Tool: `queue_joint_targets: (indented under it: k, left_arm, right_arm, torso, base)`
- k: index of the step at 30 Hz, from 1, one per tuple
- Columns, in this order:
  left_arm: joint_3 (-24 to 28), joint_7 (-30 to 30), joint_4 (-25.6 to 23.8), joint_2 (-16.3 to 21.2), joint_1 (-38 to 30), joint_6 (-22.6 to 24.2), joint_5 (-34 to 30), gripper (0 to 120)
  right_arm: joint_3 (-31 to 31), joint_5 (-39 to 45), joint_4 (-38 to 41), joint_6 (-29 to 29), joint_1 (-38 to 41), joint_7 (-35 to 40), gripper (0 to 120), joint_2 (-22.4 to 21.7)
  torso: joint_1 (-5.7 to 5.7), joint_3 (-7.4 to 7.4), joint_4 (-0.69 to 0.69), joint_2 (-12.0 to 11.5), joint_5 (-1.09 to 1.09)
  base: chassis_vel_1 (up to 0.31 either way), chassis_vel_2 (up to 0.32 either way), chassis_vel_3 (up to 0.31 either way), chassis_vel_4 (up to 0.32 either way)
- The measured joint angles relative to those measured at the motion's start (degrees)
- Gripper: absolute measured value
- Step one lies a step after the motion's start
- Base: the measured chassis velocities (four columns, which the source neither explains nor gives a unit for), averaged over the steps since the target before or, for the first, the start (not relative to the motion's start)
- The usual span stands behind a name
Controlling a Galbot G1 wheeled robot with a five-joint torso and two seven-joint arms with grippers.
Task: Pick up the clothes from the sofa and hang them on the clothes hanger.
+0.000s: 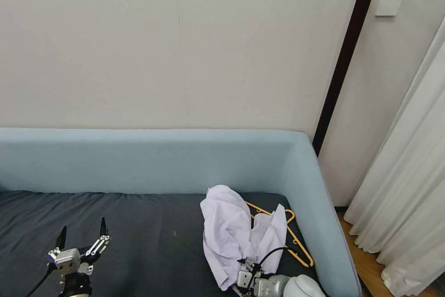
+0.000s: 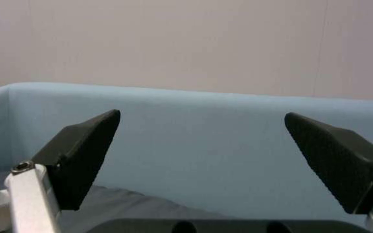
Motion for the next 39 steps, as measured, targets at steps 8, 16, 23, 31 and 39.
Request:
queue_joint_targets:
  k: [8, 16, 23, 31, 39]
  left_arm:
    - [0.65, 0.0, 0.88, -0.1, -0.76, 0.0, 0.12, 100]
    - [0.74, 0.0, 0.98, 0.37, -0.9, 0.01, 0.14, 100]
    - [0.71, 0.02, 0.98, 0.78, -0.77, 0.01, 0.1, 100]
    - [0.76, 0.04, 0.7, 0.84, -0.36, 0.0, 0.09, 100]
    - [0.32, 0.05, 0.26, 0.72, 0.1, -0.06, 0.11, 100]
  right_arm:
    - [-0.09, 1.92, 1.32, 3.54, -1.12, 2.82, 19, -0.06]
    - [0.12, 3.98, 2.38, 5.73, -1.68, 4.15, 0, -0.2]
    - [0.87, 3.62, 2.37, 6.18, -2.34, 4.42, 15, -0.37]
    - [0.8, 2.77, 3.24, 8.13, -2.81, 4.68, 48, -0.44]
    - [0.55, 2.03, 2.67, 9.59, -2.6, 4.33, 61, -0.2]
  torso:
    - [0.0, 0.0, 0.0, 0.0, 0.0]
    - [0.0, 0.0, 0.0, 0.0, 0.0]
    - [0.0, 0.0, 0.0, 0.0, 0.0]
    - [0.0, -0.01, 0.0, 0.0, 0.0]
    - [0.0, 0.0, 0.0, 0.0, 0.0]
  base:
    - [0.0, 0.0, 0.0, 0.0]
    - [0.0, 0.0, 0.0, 0.0]
    - [0.0, 0.0, 0.0, 0.0]
    - [0.0, 0.0, 0.0, 0.0]
    - [0.0, 0.0, 0.0, 0.0]
